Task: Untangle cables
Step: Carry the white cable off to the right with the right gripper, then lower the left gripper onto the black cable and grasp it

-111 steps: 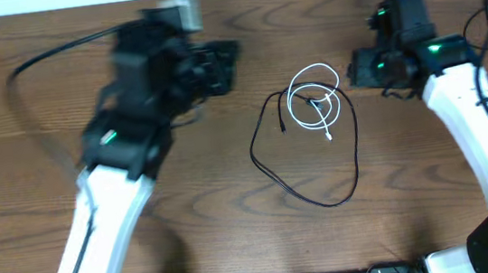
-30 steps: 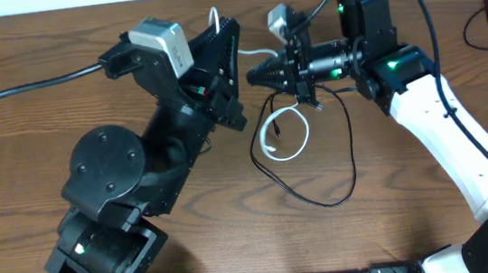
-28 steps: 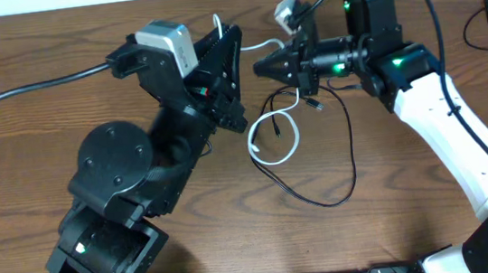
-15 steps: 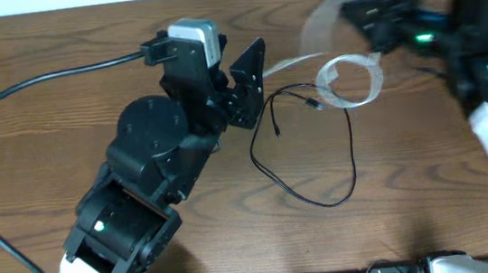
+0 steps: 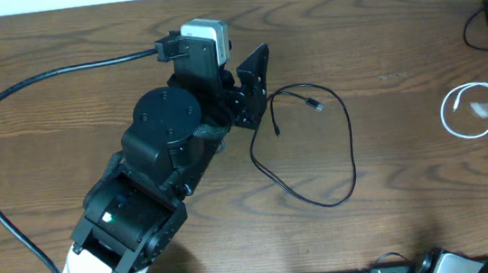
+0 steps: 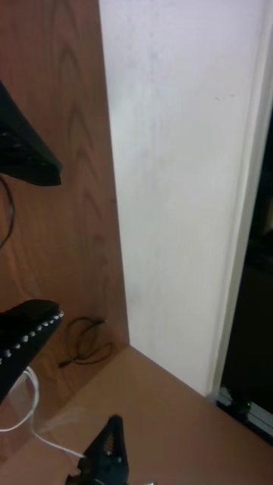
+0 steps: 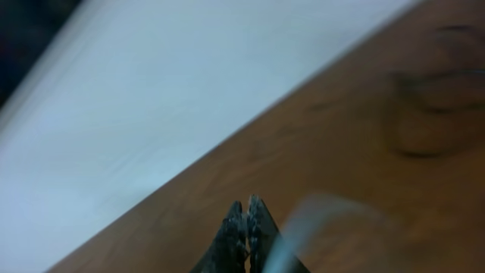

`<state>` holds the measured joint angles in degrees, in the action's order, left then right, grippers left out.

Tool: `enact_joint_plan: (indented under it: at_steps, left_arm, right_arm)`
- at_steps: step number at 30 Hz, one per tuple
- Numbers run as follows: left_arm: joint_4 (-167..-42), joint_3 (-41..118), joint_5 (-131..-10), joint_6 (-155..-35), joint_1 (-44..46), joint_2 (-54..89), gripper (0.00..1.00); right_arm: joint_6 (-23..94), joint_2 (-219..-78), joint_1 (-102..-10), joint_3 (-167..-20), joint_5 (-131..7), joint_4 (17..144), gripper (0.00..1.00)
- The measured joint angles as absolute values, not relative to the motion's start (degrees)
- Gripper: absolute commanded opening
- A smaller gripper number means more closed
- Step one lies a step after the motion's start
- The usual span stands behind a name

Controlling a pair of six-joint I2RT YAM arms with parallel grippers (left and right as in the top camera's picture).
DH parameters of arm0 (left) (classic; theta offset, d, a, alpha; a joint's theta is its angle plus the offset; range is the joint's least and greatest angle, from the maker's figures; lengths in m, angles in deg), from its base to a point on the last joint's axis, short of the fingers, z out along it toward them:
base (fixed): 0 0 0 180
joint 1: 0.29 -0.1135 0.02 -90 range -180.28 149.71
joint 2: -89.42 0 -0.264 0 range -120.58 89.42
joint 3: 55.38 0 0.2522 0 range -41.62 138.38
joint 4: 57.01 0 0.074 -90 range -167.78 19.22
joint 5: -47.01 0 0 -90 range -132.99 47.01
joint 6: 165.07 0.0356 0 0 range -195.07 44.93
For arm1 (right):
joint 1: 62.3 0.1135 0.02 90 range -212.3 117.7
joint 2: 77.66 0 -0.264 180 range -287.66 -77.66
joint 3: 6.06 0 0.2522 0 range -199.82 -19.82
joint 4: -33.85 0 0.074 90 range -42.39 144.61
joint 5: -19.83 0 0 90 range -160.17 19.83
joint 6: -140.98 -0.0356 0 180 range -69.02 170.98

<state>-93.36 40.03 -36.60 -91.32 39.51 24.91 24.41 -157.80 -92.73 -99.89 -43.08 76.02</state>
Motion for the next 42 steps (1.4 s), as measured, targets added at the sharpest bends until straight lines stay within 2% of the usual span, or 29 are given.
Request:
enact_joint_plan:
  at_steps: [8, 9, 10, 11, 12, 13, 22, 27, 34, 36, 37, 40, 42]
  left_arm:
    - [-94.37, 40.03, -36.62, -91.51, 39.51, 22.95, 0.54]
    - [-94.35, 40.03, -36.64, -91.56, 39.51, 22.73, 0.54]
    - [-94.41, 40.03, -36.64, -91.6, 39.51, 22.49, 0.54]
    - [-94.35, 40.03, -36.64, -91.6, 39.51, 22.38, 0.54]
    - [-94.5, 40.03, -36.64, -91.67, 39.51, 22.29, 0.54]
    - [-94.35, 40.03, -36.64, -91.82, 39.51, 22.14, 0.54]
    - [-94.46, 40.03, -36.64, -93.26, 39.51, 19.08, 0.54]
    - [-95.46, 40.03, -36.86, -93.29, 39.51, 18.31, 0.54]
    - [-96.95, 40.03, -38.39, -93.26, 39.51, 18.14, 0.54]
    - [-97.6, 40.03, -38.63, -93.26, 39.53, 18.05, 0.55]
    - [-97.76, 40.03, -38.89, -93.26, 39.53, 17.94, 0.55]
    - [-99.75, 40.03, -40.64, -93.29, 39.53, 17.61, 0.55]
    - [-101.8, 40.03, -42.37, -93.26, 39.53, 16.61, 0.55]
  right_arm:
    - [24.37, -167.59, -99.75, -99.89, -53.33, 68.89, 0.01]
    - [24.39, -170.15, -100.32, -99.89, -54.49, 66.97, 0.12]
    - [24.41, -172.2, -100.67, -99.89, -55.63, 65.81, 0.17]
    - [24.48, -173.86, -100.73, -99.87, -56.13, 64.28, 0.52]
    - [24.13, -176.75, -100.84, -99.89, -57.2, 61.76, 0.8]
    - [24.04, -178.04, -100.86, -99.89, -57.22, 61.11, 0.99]
    - [23.34, -183.7, -101.02, -99.87, -58.16, 65.85, 0.99]
    - [16.55, -183.44, -101.06, -100.11, -63.1, 85.5, 0.99]
    - [11.67, -183.33, -101.3, -99.89, -70.4, 95.86, 0.99]
    - [11.61, -183.33, -101.43, -99.89, -69.29, 96.52, 0.99]
    - [12.24, -183.33, -101.48, -99.89, -67.67, 96.41, 0.96]
    - [18.05, -183.31, -101.54, -99.89, -56.63, 95.21, 0.86]
    - [23.26, -183.31, -100.97, -99.89, -48.06, 95.12, 0.86]
